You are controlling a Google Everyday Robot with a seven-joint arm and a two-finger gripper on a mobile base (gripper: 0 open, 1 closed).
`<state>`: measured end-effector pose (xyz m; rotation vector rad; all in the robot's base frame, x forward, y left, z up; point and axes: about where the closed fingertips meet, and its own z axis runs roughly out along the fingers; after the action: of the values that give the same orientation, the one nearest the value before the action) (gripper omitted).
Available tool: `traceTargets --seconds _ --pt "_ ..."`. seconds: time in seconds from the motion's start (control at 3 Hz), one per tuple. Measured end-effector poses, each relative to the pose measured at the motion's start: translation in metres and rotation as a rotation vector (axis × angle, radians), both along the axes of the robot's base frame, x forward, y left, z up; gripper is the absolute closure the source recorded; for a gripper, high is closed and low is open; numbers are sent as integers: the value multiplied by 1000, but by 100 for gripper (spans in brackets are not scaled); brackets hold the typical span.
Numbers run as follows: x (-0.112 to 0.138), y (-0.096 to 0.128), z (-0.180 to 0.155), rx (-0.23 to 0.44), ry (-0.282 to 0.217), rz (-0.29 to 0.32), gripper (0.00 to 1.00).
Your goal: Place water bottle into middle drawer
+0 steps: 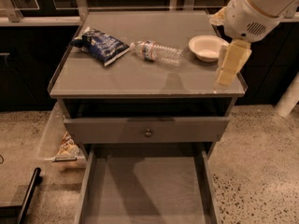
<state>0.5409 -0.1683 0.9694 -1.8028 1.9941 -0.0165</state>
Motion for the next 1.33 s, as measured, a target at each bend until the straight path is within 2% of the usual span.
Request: traceTargets --seconds 0.33,0.67,1.0,1.33 --pt "28 15 -4 61 -52 26 0" --pt "62 25 -7 167 -113 55 0" --pt "92 39 -22 309 -98 73 0" --pt "93 40 -22 309 -98 74 0"
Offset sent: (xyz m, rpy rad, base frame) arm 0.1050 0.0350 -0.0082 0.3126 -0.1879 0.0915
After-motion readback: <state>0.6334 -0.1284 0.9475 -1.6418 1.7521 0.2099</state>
